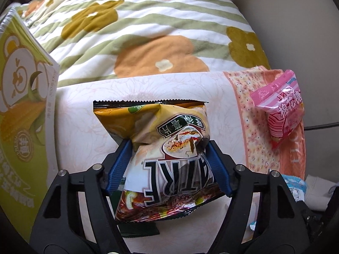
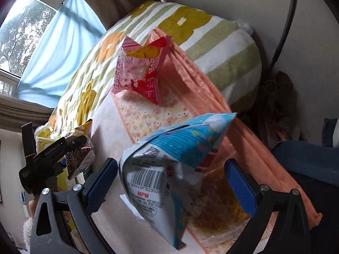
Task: Organize snacks
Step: 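Grasp the yellow chip bag with the left tool while the right tool grasps the blue-white MPM bag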
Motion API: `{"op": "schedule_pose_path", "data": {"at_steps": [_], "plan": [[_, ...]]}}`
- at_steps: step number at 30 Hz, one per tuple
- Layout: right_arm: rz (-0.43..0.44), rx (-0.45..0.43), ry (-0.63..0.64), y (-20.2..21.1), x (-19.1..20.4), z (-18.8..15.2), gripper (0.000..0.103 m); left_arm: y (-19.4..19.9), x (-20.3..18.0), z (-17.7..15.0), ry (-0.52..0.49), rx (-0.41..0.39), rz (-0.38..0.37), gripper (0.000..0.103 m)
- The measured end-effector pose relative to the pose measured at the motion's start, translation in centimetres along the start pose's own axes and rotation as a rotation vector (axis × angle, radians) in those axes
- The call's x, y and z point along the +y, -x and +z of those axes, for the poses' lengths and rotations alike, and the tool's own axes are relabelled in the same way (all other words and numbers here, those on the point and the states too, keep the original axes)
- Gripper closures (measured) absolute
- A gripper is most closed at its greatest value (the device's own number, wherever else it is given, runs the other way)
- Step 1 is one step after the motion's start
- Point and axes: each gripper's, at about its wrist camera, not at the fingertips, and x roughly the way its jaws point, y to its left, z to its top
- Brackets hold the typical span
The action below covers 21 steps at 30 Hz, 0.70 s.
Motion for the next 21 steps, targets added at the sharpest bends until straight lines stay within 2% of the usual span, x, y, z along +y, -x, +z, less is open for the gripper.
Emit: {"op": "schedule_pose_path", "data": {"at_steps": [3,9,10,13,17,19,20,21], "plan": [[0.014,0.017,-0.002,-0.9,0.1,0.2,0.003,0.2,-0.2,-0.2,-0.017,0.002,0.002,0.039],[0.022,0.052,0.005,-2.1,0.4,0.3,0.003,0.7,-0.3,-1.0,0.0,0.022,-0.039,0.042],[0.024,0.054,0.008,-2.2,0.4,0.3,0.003,0.8,-0.5,-1.1,-0.006,0.023,-0.039,0.048],[0.026,0.059,0.025,-2.4,0.5,0.3,0.003,1.2,-1.0,-1.6,-0.019,0.025,-0.045,0.048],[0.046,0.076,0.049,-2.6,0.8,0.2,0.021,1.5,-1.5,-2.2,-0.03,0.022,-0.045,0.049],[0.045,0.074,0.073,-2.3,1.0,0.1,0.026,1.8,-1.6,-2.5,-0.032,0.018,-0.045,0.049],[0.035,0.075,0.093,-2.2,1.2,0.2,0.038,2.0,-1.7,-2.6,-0.035,0.015,-0.044,0.049],[0.033,0.077,0.111,-2.3,1.5,0.3,0.039,2.3,-1.9,-2.8,-0.04,0.008,-0.043,0.049]]}}
